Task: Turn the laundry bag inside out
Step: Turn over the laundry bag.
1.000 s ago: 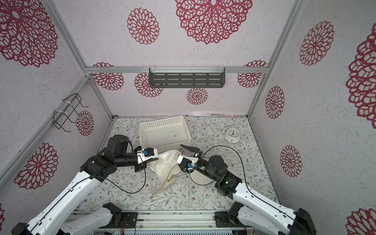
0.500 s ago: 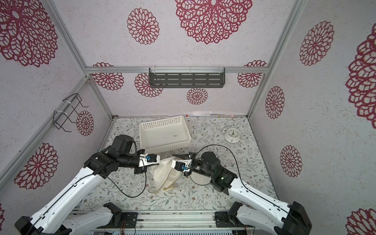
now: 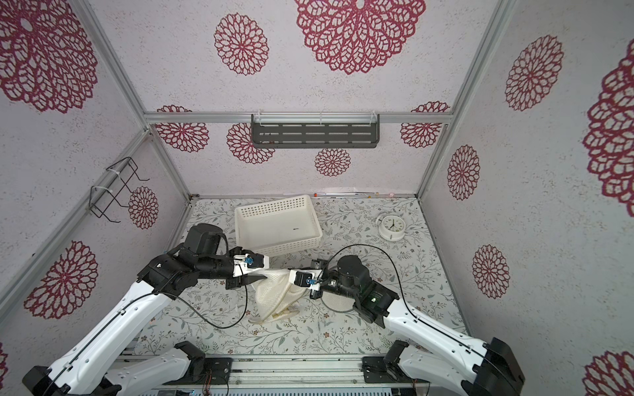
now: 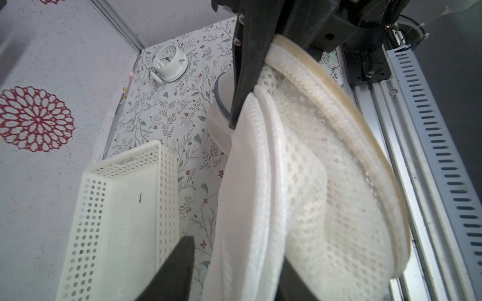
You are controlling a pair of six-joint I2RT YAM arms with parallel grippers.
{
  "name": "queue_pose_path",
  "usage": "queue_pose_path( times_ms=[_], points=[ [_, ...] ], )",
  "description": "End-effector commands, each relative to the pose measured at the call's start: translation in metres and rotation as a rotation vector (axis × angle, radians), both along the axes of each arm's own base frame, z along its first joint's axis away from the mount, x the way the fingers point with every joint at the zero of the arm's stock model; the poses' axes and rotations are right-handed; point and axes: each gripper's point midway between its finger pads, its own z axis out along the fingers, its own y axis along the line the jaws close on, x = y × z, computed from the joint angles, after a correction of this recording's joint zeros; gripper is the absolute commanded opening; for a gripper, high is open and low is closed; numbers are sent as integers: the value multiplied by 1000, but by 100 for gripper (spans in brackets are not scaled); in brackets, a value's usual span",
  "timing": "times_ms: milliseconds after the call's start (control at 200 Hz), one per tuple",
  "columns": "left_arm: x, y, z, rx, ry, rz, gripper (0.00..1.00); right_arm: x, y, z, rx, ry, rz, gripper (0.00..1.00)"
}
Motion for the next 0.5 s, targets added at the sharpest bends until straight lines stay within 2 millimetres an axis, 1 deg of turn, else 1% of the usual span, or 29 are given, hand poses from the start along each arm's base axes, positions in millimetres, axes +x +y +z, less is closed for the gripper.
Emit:
queue_pose_path(
  times_ms=[0,15,50,80,120,180,235,295,330,375,495],
  points=[
    [18,8,22,-60,-89,127,77,1,-7,18,112,78,-53,0],
    [20,10,25,-71,-103,148,80,3,-8,18,120,93,-67,0],
    [26,16,35,-98,-142,192,94,7,-11,17,138,135,-103,0],
    [30,21,44,-120,-176,233,98,11,-14,16,165,182,-143,0],
    [35,29,58,-159,-220,297,100,20,-20,17,214,259,-209,0],
    [35,38,75,-208,-261,356,100,31,-27,13,277,388,-306,0],
    [30,42,91,-282,-268,397,100,41,-32,8,323,514,-390,0],
    [25,44,100,-353,-244,435,99,47,-35,3,339,615,-454,0],
    [21,42,101,-389,-230,446,98,49,-36,3,353,658,-479,0],
    [17,34,95,-415,-204,450,97,50,-37,6,371,688,-491,0],
    [8,8,64,-383,-174,456,96,55,-41,23,410,724,-532,0]
  ],
)
